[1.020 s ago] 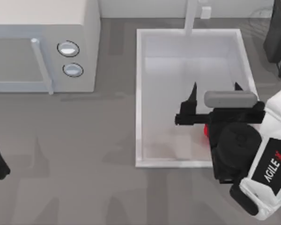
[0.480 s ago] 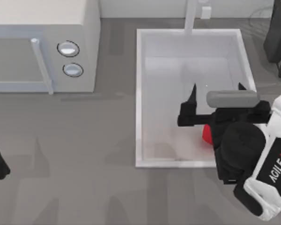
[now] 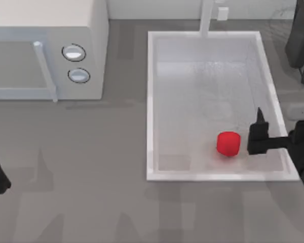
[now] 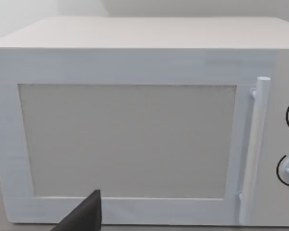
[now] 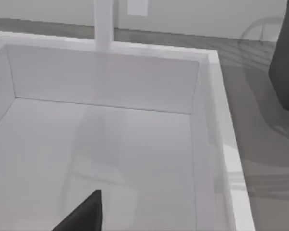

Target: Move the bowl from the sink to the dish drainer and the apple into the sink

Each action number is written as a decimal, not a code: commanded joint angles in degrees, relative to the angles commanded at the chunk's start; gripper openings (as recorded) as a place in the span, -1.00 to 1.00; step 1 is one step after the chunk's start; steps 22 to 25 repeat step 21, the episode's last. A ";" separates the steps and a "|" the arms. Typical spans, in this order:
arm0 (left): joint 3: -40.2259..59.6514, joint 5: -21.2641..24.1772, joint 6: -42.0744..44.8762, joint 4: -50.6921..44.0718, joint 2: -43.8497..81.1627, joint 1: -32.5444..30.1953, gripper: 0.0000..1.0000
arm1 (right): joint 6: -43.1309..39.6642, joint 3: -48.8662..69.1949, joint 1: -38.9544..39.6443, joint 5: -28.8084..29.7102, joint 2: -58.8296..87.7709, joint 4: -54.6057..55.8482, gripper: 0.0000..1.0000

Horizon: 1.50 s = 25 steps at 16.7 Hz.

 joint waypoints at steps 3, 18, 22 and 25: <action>0.00 0.00 0.00 0.00 0.00 0.00 1.00 | 0.16 -7.43 -5.96 -6.76 -20.47 -13.99 1.00; 0.00 0.00 0.00 0.00 0.00 0.00 1.00 | -2.76 -15.19 -24.68 -22.23 -94.50 -64.81 1.00; 0.00 0.00 0.00 0.00 0.00 0.00 1.00 | -2.83 -15.02 -24.85 -22.26 -95.13 -65.32 1.00; 0.00 0.00 0.00 0.00 0.00 0.00 1.00 | -2.83 -15.02 -24.85 -22.26 -95.13 -65.32 1.00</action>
